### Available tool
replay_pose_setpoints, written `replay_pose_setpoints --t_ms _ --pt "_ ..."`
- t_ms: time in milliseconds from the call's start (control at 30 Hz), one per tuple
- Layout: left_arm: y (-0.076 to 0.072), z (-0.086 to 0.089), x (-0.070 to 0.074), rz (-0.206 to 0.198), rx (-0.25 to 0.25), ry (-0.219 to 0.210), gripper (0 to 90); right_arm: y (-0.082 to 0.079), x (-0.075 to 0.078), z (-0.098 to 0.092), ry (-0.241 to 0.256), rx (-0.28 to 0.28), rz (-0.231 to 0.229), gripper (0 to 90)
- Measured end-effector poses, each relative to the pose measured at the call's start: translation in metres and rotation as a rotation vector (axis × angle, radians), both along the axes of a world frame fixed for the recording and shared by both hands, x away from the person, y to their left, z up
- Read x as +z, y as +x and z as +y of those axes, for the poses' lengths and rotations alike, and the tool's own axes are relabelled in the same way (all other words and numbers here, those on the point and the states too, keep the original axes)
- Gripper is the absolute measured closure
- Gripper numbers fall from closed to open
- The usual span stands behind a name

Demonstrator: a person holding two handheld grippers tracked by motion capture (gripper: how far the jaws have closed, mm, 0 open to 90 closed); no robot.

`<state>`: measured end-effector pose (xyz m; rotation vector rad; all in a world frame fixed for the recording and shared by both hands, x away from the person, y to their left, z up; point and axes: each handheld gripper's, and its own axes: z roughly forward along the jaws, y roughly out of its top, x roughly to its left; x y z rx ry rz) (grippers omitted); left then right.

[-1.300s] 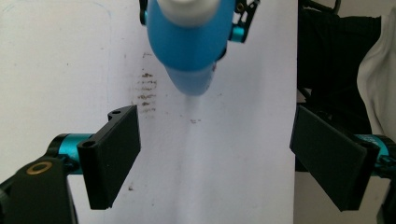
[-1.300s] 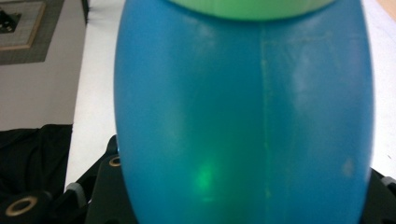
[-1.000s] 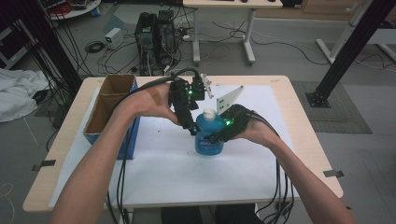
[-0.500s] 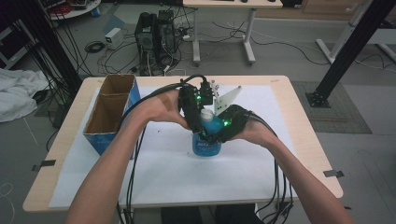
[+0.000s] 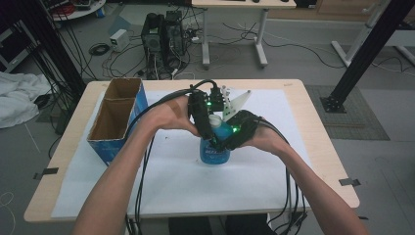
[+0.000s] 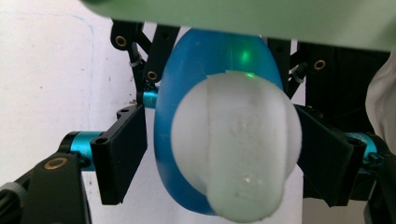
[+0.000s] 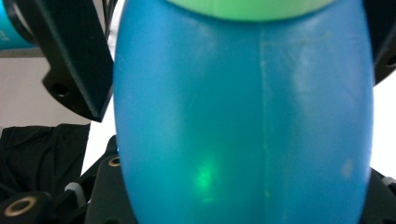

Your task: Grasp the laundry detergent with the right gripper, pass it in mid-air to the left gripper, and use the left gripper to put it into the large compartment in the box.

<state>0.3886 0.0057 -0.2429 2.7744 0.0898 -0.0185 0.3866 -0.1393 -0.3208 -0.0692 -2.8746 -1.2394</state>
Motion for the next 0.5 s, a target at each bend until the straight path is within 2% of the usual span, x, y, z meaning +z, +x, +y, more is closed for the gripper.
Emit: replay_pose_setpoints --t_ms 33,67,100,133,167,200,233,300,367,500 --pt "0.000 0.000 0.000 0.003 0.001 -0.002 22.7 0.005 0.000 0.000 0.023 0.017 -0.066 45.4" --pt "0.000 0.000 0.000 0.005 0.000 0.000 23.2 -0.002 0.001 -0.001 -0.017 0.000 0.038 45.4" --pt "0.000 0.000 0.000 0.005 0.000 0.000 23.4 -0.002 0.001 -0.001 -0.017 0.000 0.038 45.4" --pt "0.000 0.000 -0.001 0.005 0.003 -0.006 23.4 0.009 -0.001 0.003 0.077 0.009 -0.156 45.4" --pt "0.000 0.000 -0.001 0.004 0.001 -0.008 24.5 0.003 0.000 0.000 0.015 0.006 -0.031 45.4" --pt "0.001 0.000 -0.002 0.004 0.001 -0.010 27.4 0.000 0.000 0.000 -0.010 0.001 0.016 45.3" --pt "0.001 0.000 -0.002 0.008 0.002 -0.006 27.5 -0.002 0.000 -0.001 -0.015 -0.004 0.048 45.4" --pt "0.001 0.000 -0.002 0.000 0.001 -0.010 27.6 0.001 0.000 0.000 0.006 -0.002 -0.008 45.3" --pt "0.001 0.001 -0.002 0.005 -0.001 -0.014 28.4 0.002 0.000 0.000 0.005 0.003 -0.024 45.3" --pt "0.000 0.002 -0.003 0.012 -0.001 -0.012 32.5 0.001 0.000 0.000 0.003 0.008 -0.008 45.3"
